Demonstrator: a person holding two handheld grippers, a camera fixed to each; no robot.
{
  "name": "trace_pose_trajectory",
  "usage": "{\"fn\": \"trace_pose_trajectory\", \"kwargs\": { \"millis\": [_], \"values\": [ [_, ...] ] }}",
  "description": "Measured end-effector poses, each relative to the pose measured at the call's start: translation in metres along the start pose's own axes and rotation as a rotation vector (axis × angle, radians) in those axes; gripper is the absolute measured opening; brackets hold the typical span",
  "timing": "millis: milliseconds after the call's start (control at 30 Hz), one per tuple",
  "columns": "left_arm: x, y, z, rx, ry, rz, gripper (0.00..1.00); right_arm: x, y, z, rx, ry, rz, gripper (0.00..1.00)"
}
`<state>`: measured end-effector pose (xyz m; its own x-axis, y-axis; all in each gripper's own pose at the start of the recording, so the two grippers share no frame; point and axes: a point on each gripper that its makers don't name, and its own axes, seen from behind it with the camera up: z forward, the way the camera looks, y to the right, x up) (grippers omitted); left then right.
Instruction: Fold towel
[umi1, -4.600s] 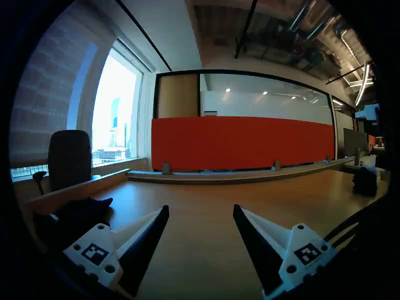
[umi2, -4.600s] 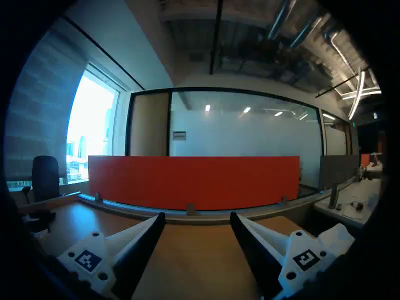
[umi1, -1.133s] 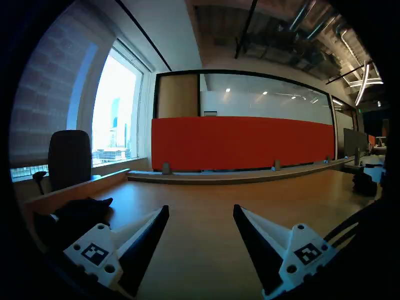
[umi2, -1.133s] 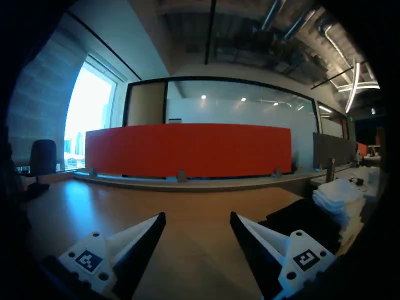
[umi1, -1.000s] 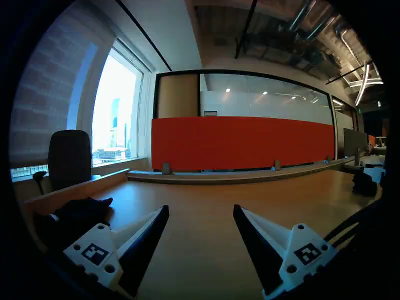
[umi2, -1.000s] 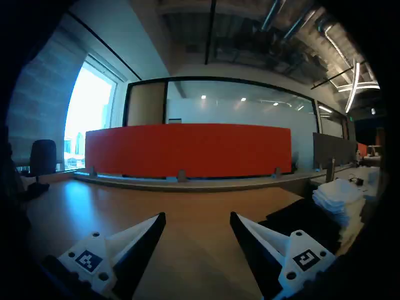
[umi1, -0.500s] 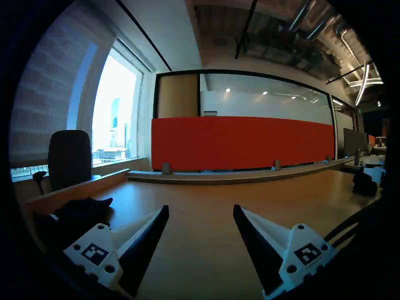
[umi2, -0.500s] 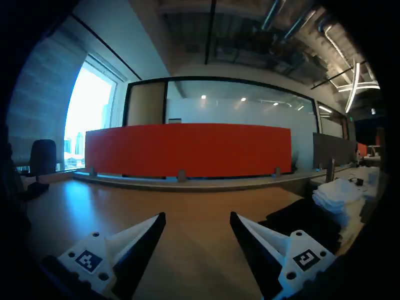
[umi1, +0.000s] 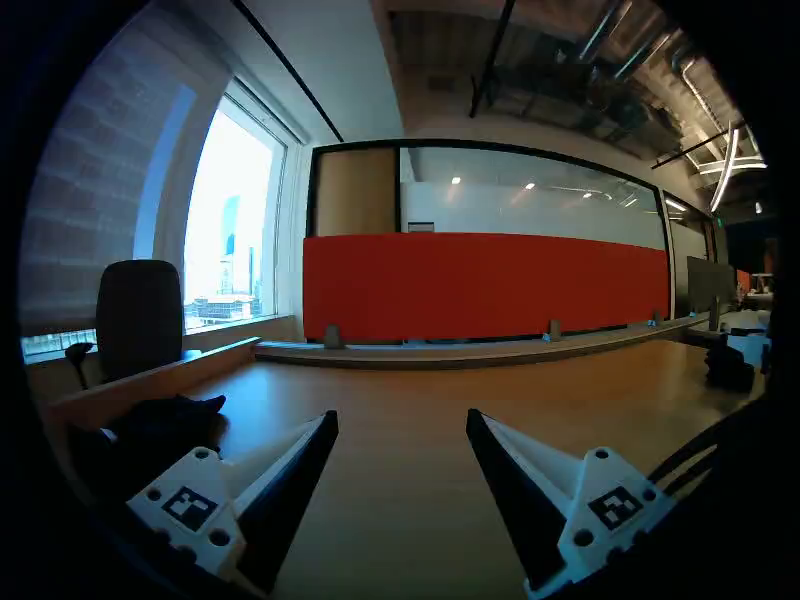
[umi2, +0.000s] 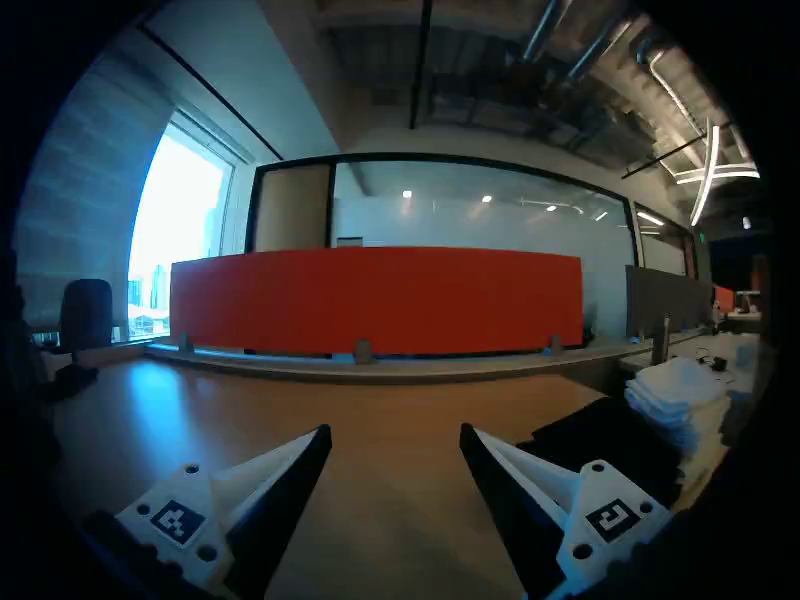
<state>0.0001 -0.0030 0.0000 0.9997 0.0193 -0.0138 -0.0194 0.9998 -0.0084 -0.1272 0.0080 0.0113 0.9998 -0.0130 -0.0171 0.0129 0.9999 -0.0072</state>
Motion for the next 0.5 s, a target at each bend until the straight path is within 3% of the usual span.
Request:
{"fn": "trace_pose_trajectory", "kwargs": {
  "millis": [500],
  "values": [
    [-0.0028, 0.0007, 0.0002, 0.0, 0.001, -0.001, 0.95, -0.0009, 0.0003, -0.0001, 0.0, 0.0, 0.0, 1.0]
  ]
}}
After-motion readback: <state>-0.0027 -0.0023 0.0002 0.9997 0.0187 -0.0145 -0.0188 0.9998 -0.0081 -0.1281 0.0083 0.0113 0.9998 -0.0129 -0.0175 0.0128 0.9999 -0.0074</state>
